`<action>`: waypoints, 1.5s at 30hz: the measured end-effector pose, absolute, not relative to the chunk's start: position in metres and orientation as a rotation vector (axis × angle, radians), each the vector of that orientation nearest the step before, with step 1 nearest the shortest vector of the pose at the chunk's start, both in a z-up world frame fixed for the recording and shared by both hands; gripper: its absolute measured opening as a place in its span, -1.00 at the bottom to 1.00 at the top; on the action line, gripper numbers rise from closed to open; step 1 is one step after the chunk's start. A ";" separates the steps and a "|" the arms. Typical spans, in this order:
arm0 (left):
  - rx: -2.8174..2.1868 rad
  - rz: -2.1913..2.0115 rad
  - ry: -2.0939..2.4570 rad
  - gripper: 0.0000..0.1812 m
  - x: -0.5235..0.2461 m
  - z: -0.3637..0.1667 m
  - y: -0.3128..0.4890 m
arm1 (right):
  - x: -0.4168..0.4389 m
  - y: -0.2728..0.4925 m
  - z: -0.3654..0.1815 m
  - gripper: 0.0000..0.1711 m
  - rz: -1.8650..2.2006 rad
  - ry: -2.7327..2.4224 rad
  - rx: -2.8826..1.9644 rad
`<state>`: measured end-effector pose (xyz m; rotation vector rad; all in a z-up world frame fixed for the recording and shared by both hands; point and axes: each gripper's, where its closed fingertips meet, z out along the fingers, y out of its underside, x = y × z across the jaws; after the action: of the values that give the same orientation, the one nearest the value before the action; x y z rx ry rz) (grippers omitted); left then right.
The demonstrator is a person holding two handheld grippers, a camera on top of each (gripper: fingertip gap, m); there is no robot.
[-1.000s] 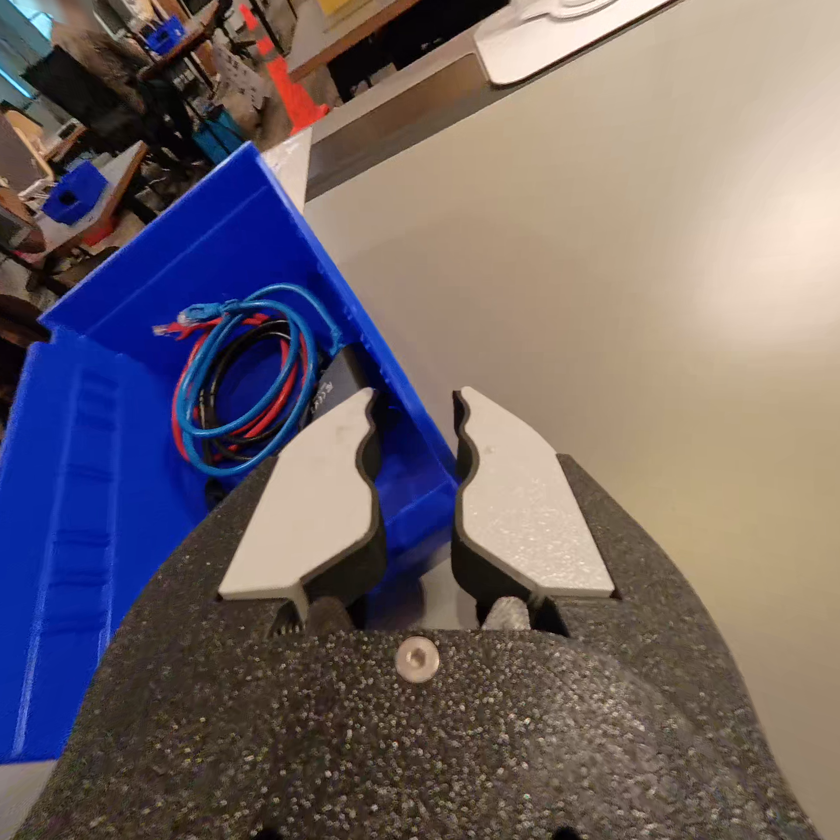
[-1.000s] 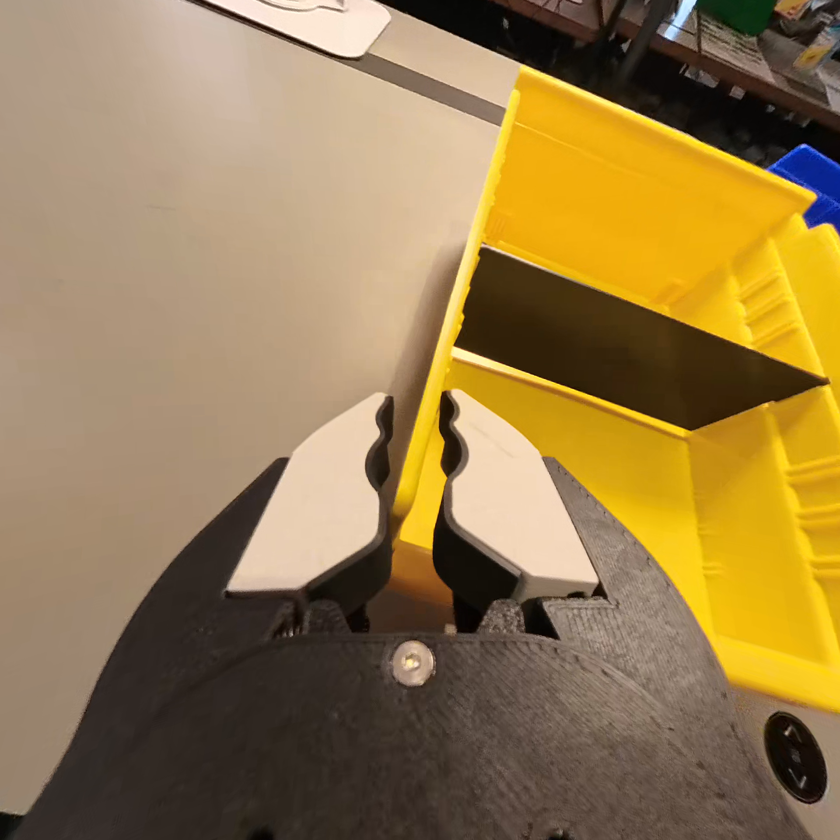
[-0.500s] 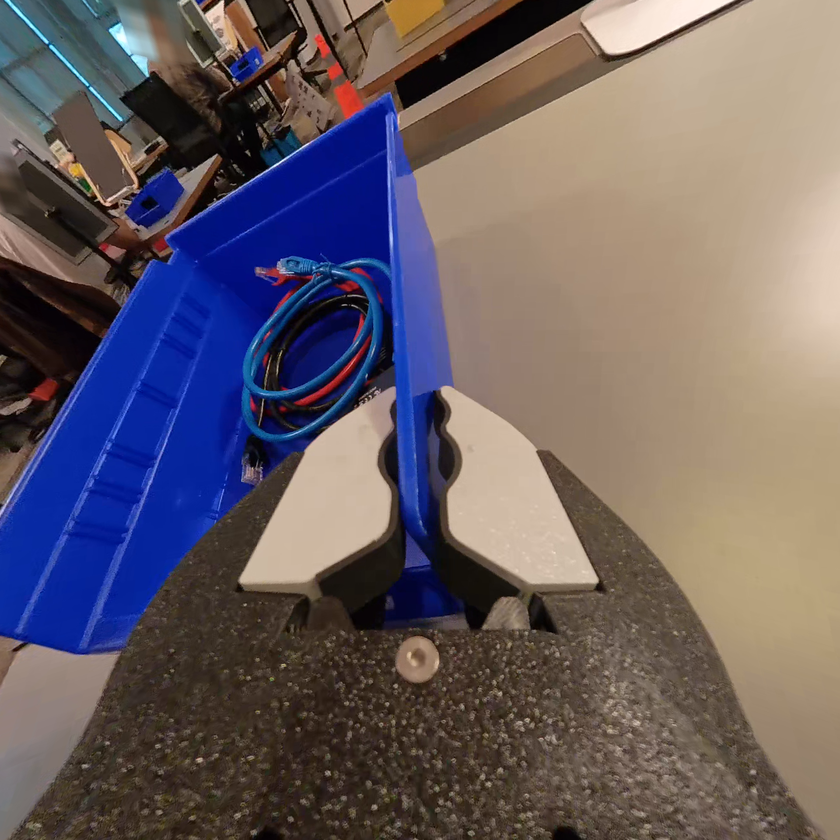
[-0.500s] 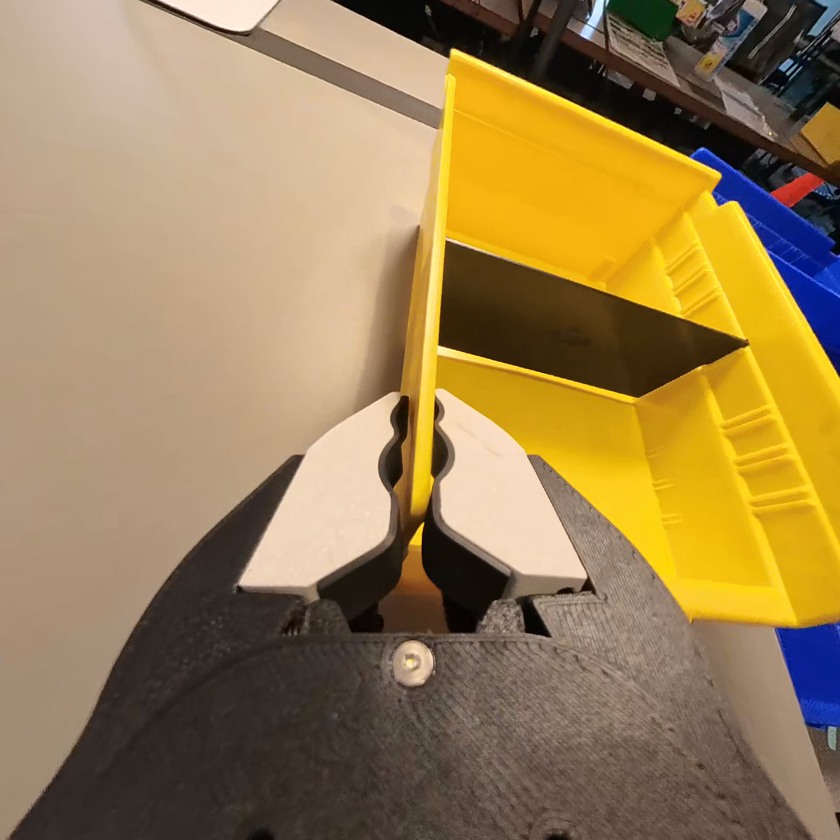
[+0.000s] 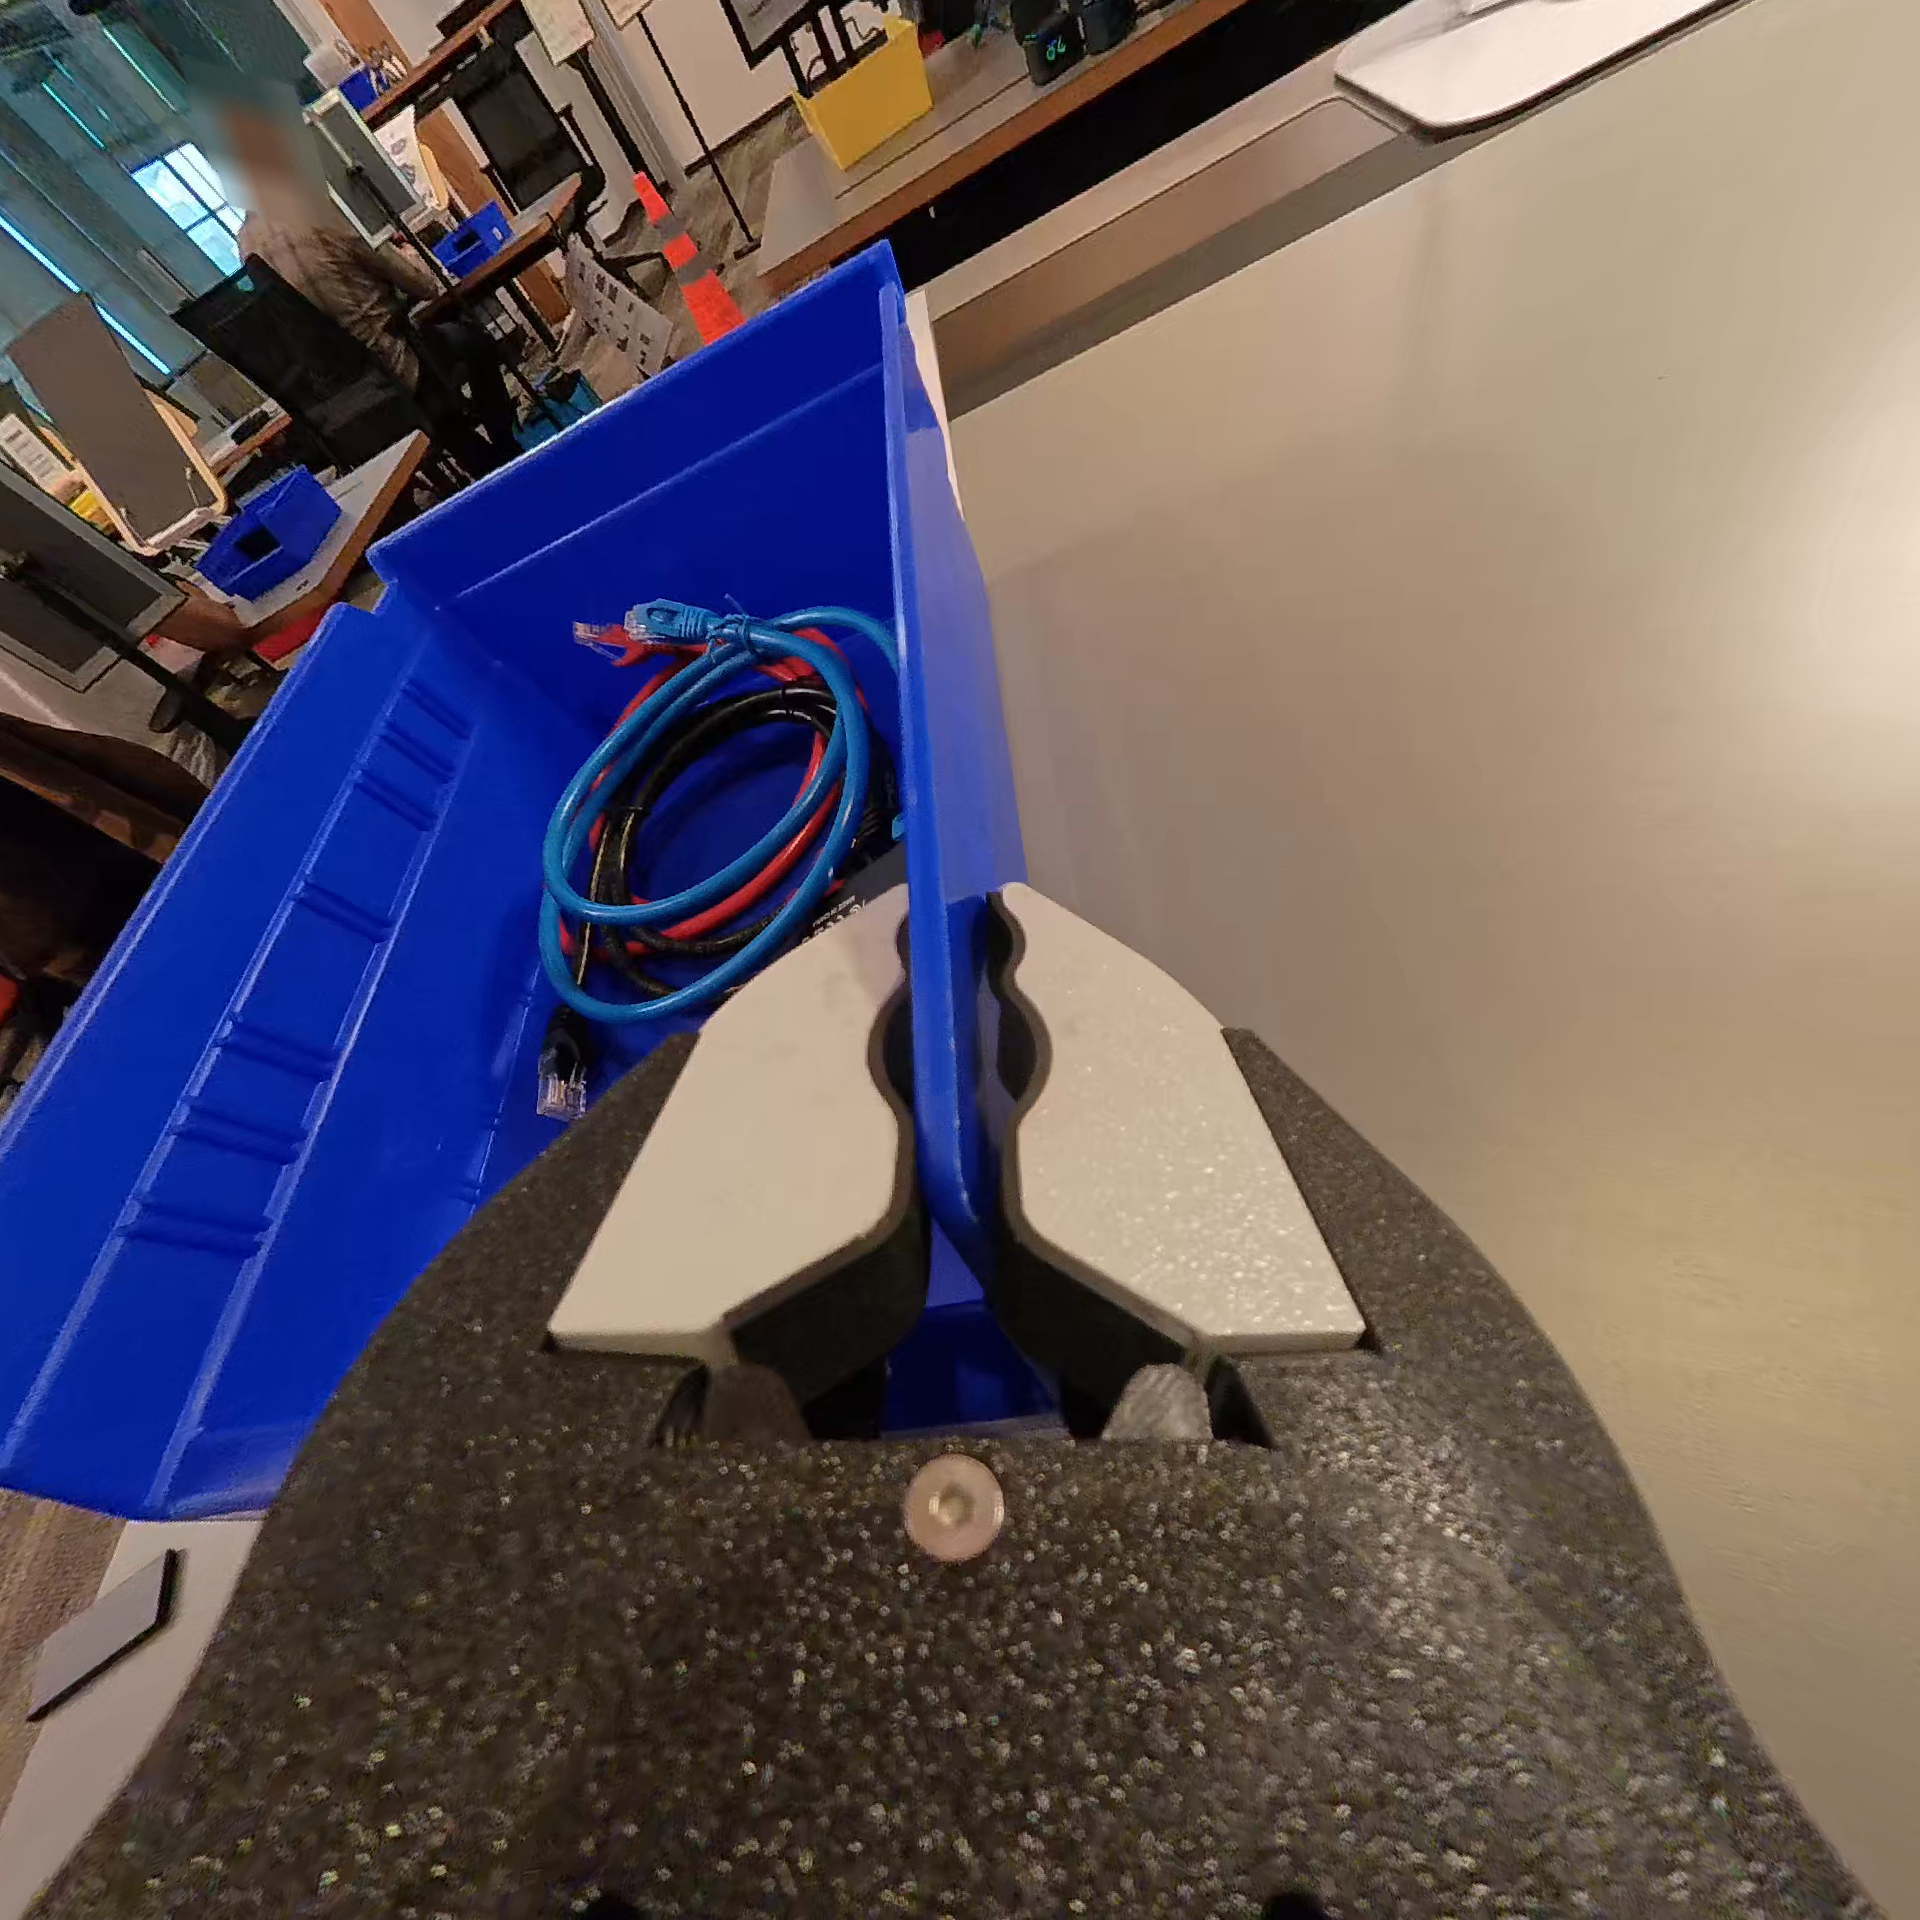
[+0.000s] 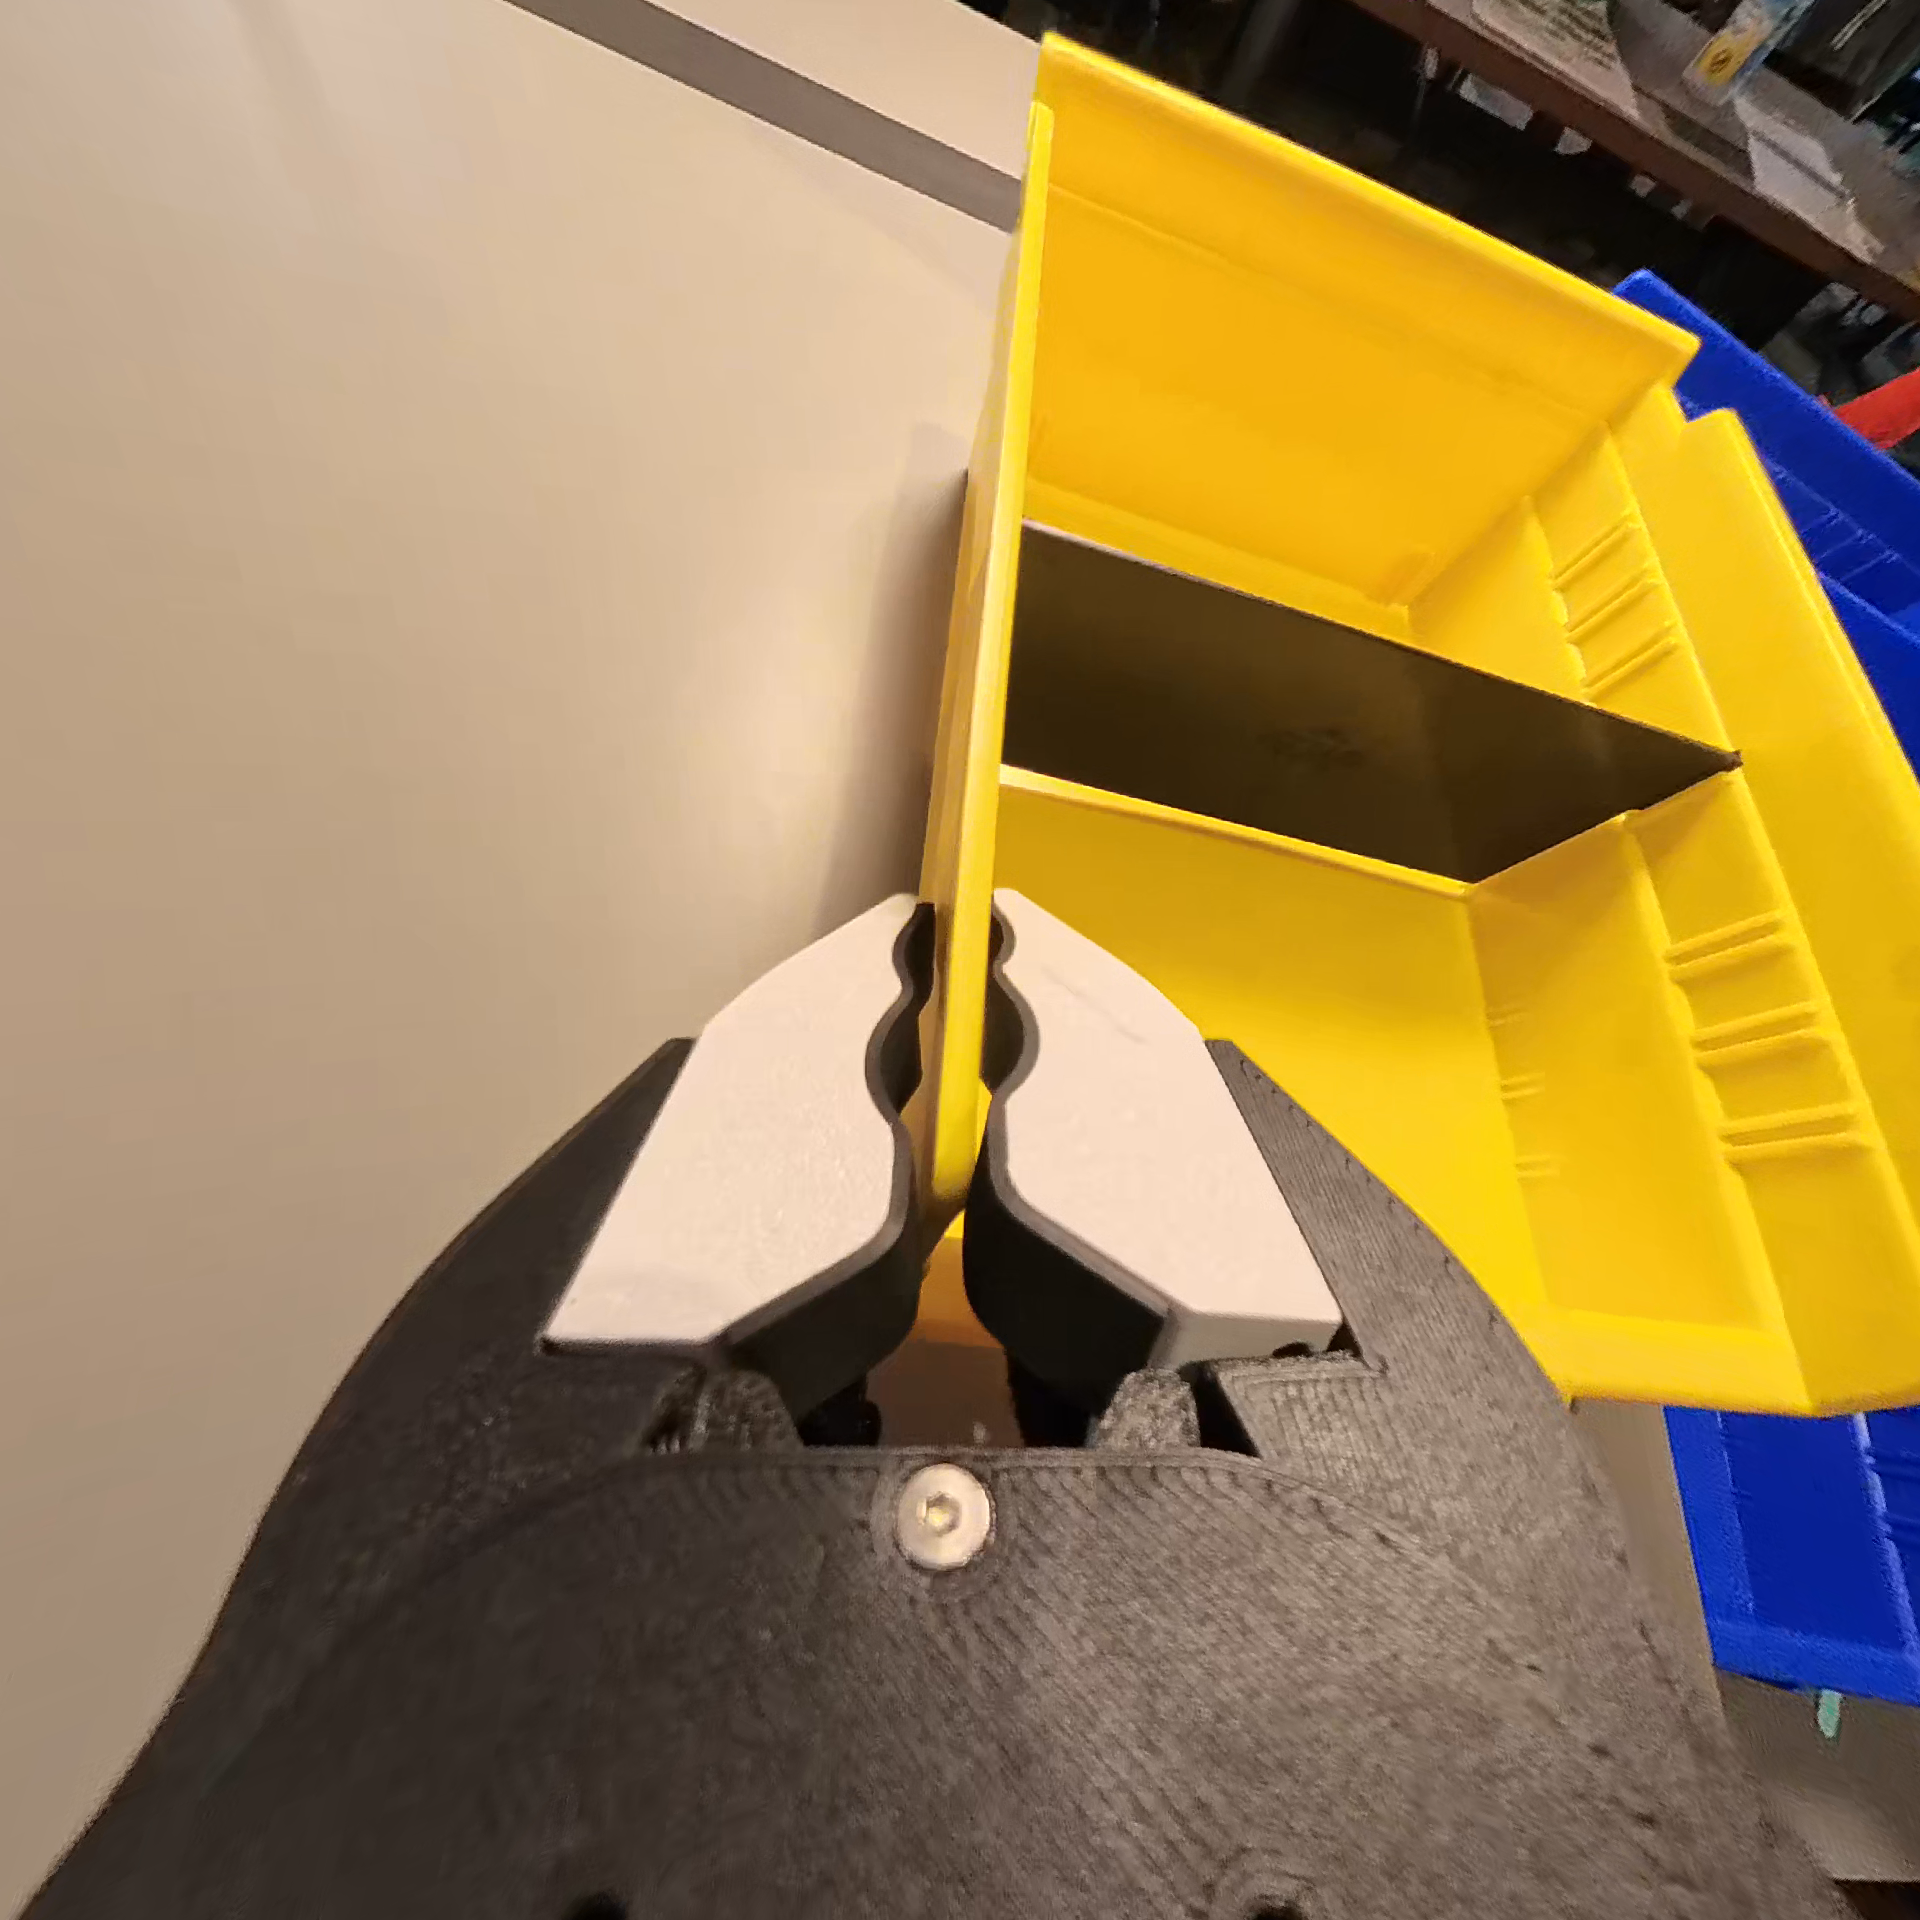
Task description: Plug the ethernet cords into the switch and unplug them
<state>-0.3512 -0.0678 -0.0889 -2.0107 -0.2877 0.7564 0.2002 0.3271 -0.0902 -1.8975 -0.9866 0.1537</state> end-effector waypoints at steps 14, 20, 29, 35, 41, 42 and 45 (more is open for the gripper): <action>-2.014 0.755 -0.283 -0.90 -0.365 -0.089 -0.068 | 0.204 0.347 -0.090 -0.93 0.203 -0.930 -1.929; -2.019 0.768 -0.298 -0.90 -0.366 -0.089 -0.067 | 0.196 0.343 -0.090 -0.92 0.160 -0.820 -1.954; -2.016 0.753 -0.283 -0.90 -0.371 -0.089 -0.071 | 0.204 0.343 -0.089 -0.92 0.087 -0.821 -1.935; -2.017 0.746 -0.272 -0.90 -0.372 -0.089 -0.073 | 0.209 0.341 -0.090 -0.93 0.103 -0.849 -1.938; -2.030 0.702 -0.262 -0.88 -0.372 -0.090 -0.072 | 0.210 0.340 -0.090 -0.91 0.059 -0.917 -1.928; -2.038 0.696 -0.263 -0.87 -0.371 -0.090 -0.073 | 0.211 0.338 -0.090 -0.91 0.057 -0.928 -1.931; -2.012 0.649 -0.243 -0.70 -0.361 -0.076 -0.078 | 0.211 0.324 -0.086 -0.75 0.116 -0.994 -1.923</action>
<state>-0.3610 -0.0785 -0.0760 -2.0123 -0.2430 0.6489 0.2114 0.3239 -0.0855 -1.9234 -0.9941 0.1165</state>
